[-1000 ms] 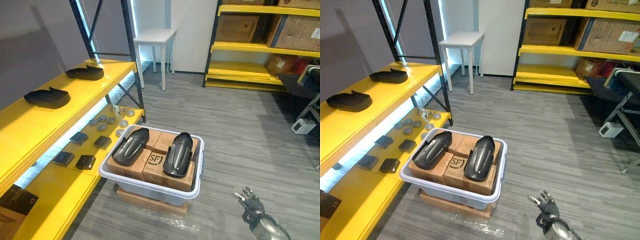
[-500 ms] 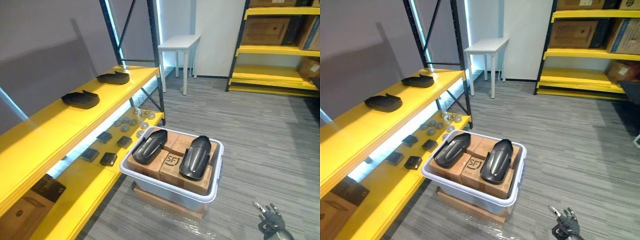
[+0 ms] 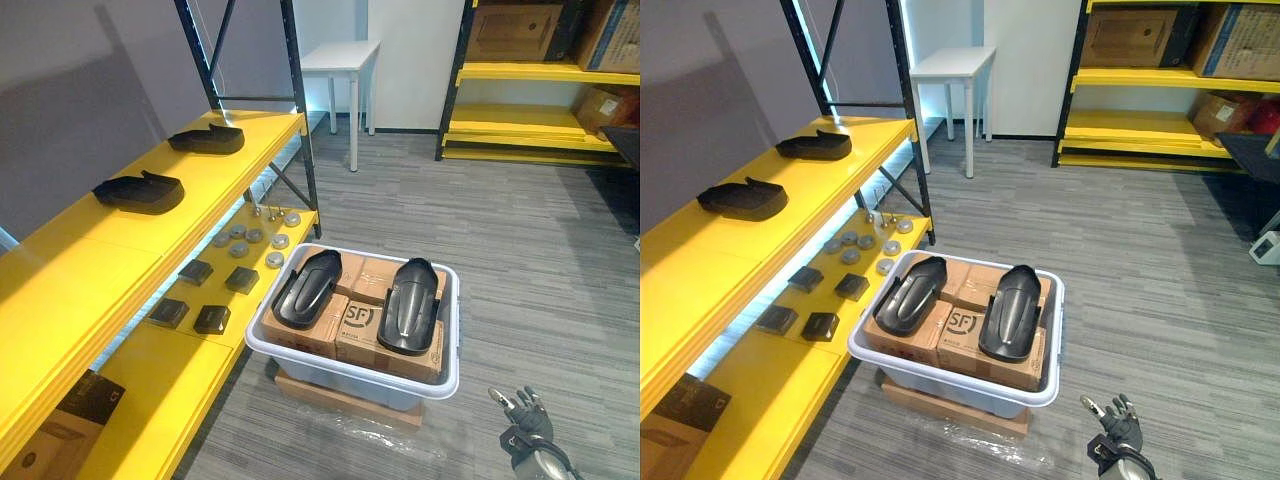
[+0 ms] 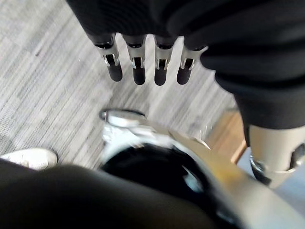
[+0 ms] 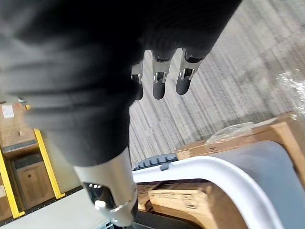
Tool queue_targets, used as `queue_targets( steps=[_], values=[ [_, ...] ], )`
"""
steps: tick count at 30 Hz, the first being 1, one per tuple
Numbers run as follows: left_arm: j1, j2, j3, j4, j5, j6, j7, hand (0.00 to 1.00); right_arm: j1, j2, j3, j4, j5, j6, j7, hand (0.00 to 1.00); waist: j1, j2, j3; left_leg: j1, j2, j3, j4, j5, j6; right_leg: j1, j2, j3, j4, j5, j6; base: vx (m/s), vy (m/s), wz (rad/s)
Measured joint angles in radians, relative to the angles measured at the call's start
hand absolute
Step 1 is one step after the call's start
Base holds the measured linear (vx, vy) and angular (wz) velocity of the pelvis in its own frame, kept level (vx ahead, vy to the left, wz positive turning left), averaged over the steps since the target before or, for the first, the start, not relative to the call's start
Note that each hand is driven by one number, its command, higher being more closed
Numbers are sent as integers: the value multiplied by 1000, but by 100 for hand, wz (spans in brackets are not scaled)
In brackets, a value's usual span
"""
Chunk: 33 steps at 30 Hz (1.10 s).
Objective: Walk over and take plastic housings, then place them on the shelf
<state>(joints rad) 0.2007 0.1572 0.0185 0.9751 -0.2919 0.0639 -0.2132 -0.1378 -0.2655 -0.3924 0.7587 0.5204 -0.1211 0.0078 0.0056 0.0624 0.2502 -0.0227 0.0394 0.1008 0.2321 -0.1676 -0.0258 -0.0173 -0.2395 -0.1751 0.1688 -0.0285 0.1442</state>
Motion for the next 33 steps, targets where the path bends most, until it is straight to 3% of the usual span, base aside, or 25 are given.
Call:
queue_targets(
  steps=[6, 10, 13, 17, 21, 27, 32, 33],
  values=[
    [-5, 2, -4, 5, -34, -3, -13, 0, -55, -40, 4, -4, -113, 6, 20, 0, -11, -2, 1, 17, 23, -68, -89, 73, -23, 16, 30, -52, -11, -12, -23, 41, -158, 22],
    [-5, 2, -3, -2, -68, -6, -18, 0, -151, -54, 35, 3, -171, 39, 15, 0, 12, 0, 21, -15, 27, -95, -93, 117, -32, 16, 32, -98, -8, -17, -29, -56, -58, 33],
    [-6, 2, -5, -24, -67, -9, -31, 0, -240, -57, 43, 12, -173, 68, -3, 0, 13, 3, 60, -49, 25, -105, -98, 174, -30, 17, 29, -153, 0, -27, -46, -122, -45, 66],
    [-3, -31, -4, -33, -57, -11, -55, 0, -355, -111, 45, 59, -197, 110, -35, 0, 40, 44, 99, -60, 25, -103, -186, 273, -20, -1, 22, -224, 34, -51, -54, -160, -31, 56],
    [8, -61, -6, -34, -58, -10, -59, 0, -454, -180, 91, 92, -236, 134, -68, 0, 43, 90, 120, -80, 26, -51, -235, 282, -11, -76, 5, -219, 118, -72, -53, -151, 32, 18],
    [5, -62, -28, -49, -103, -10, -66, 0, -578, -264, 121, 159, -274, 213, -227, 0, 49, 104, 173, -148, -39, -48, -240, 294, 14, -233, -96, -162, 312, -132, -33, -78, 23, 12],
    [-1, -65, -49, -37, -137, -9, -75, 0, -612, -281, 116, 137, -283, 277, -477, 0, 46, 116, 188, -195, -73, -37, -236, 300, 20, -312, -145, -142, 387, -159, -23, -4, -9, 10],
    [-2, -66, -48, -35, -138, -9, -76, 0, -612, -281, 116, 121, -288, 284, -498, 0, 46, 117, 188, -200, -75, -34, -234, 301, 19, -319, -149, -139, 397, -159, -24, 33, -27, -1]
  ],
)
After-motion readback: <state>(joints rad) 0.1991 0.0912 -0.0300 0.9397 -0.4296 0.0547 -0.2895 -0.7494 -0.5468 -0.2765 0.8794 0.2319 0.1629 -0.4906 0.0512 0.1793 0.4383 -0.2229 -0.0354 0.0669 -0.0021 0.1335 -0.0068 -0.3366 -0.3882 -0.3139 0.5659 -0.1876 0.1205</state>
